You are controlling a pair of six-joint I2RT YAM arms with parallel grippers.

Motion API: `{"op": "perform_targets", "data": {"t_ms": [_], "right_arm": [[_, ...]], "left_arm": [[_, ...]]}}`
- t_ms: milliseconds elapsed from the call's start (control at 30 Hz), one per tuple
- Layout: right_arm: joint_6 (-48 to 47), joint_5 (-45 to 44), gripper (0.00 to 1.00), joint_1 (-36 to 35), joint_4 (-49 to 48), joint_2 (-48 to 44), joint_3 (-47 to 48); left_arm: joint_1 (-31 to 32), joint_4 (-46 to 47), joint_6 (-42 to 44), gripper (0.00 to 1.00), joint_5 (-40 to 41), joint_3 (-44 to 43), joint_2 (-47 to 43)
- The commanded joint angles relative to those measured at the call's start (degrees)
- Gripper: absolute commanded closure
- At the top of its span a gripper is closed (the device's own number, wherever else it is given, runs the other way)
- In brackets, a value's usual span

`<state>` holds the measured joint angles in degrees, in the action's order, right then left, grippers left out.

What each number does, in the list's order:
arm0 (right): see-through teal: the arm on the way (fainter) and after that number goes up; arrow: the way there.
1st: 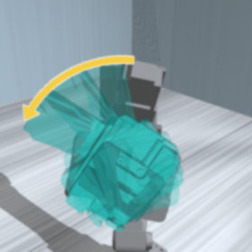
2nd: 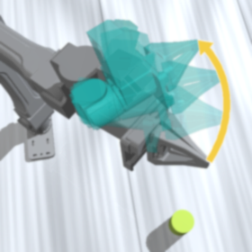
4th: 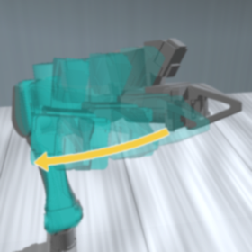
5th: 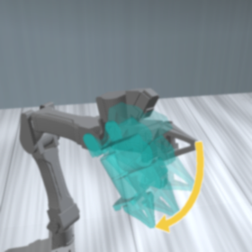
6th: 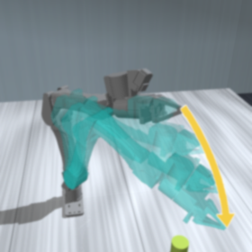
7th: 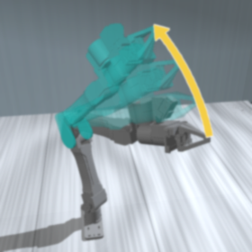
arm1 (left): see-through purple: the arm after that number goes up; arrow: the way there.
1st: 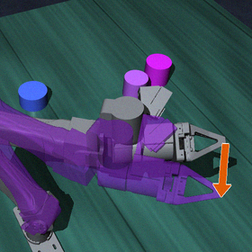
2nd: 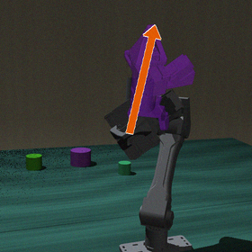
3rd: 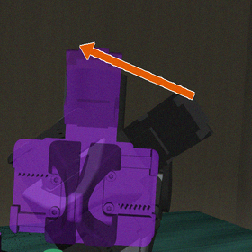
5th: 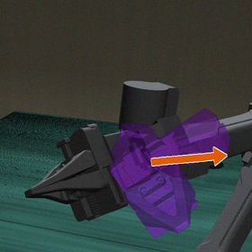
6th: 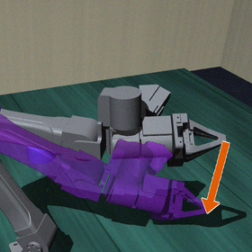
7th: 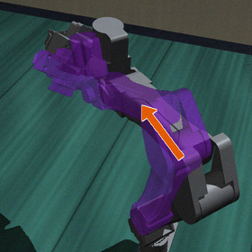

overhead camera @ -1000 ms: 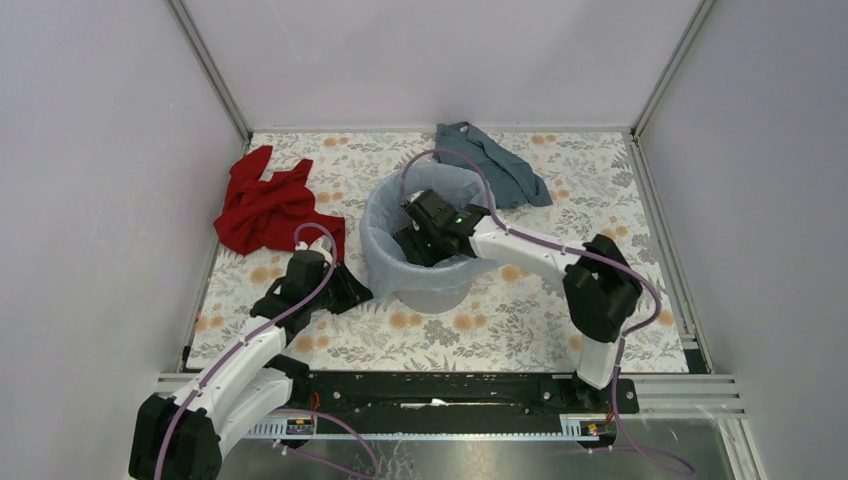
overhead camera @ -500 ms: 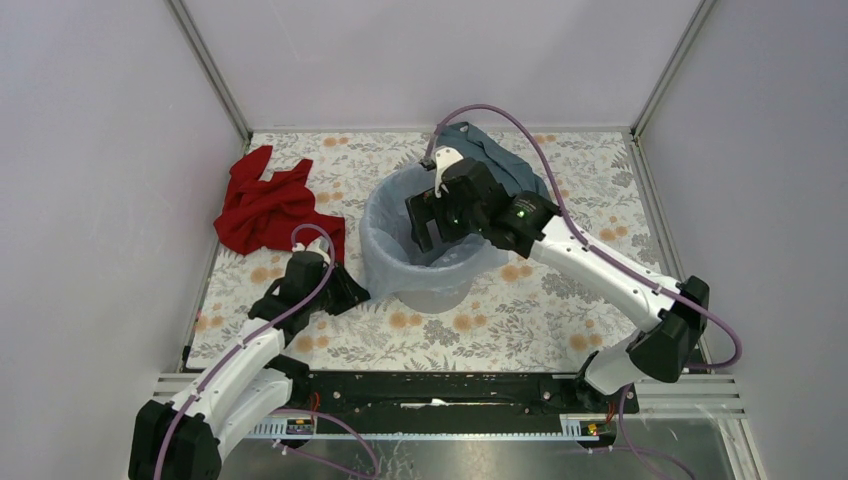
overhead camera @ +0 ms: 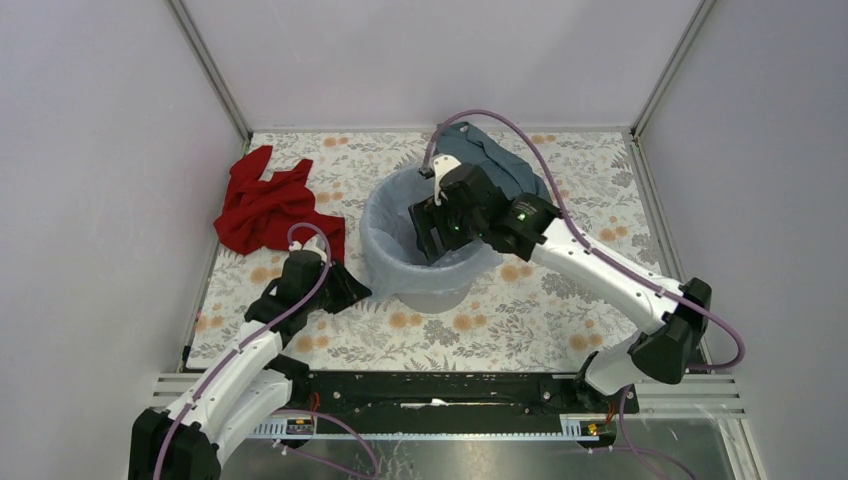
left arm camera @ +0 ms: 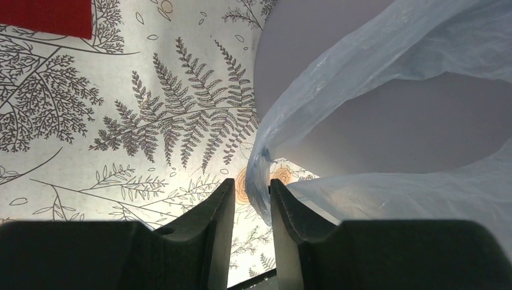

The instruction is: Put the trash bags into the trash bin

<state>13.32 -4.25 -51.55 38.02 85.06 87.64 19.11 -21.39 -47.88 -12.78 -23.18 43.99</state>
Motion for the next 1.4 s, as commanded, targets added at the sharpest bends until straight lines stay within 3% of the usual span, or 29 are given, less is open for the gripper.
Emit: {"op": "perform_targets", "data": {"t_ms": [0, 100, 200, 567, 700, 833, 1100, 1367], "right_arm": [[1.61, -3.9, 0.2, -0.63, -4.63, 3.62, -3.82], [0.46, -8.56, 0.29, -0.73, -8.22, 6.01, -6.61], [-0.15, -7.72, 0.32, -0.81, -8.68, 9.89, -6.84], [2.86, -1.73, 0.07, -1.36, -17.6, 20.86, -13.93], [3.02, -1.57, 0.05, -1.36, -13.79, 22.51, -10.35], [3.69, -0.73, 0.0, -1.36, -11.16, 17.2, -8.01], [2.32, 0.05, 0.0, -1.37, 5.11, 12.89, 5.17], [-0.23, -3.49, 0.0, -1.31, 4.02, 20.59, 13.44]], "left_arm": [[-0.04, 0.73, 0.02, 0.68, 1.18, -2.56, -0.57], [-0.04, 1.05, -0.47, 0.72, 1.99, -1.85, -1.0], [-0.04, 2.57, -0.95, 0.73, 1.2, -1.42, -0.38], [-0.04, 6.95, -0.87, 0.75, -0.33, 1.34, 2.03], [-0.07, 6.12, -0.15, 0.75, -0.48, 0.73, 1.64], [-0.04, 3.99, 0.65, 0.75, 0.85, -0.44, -0.05], [-0.04, 4.78, 0.45, 0.75, 1.29, -0.06, -0.05], [-0.05, 7.65, -0.37, 0.75, -1.09, 1.65, 1.77]]}}
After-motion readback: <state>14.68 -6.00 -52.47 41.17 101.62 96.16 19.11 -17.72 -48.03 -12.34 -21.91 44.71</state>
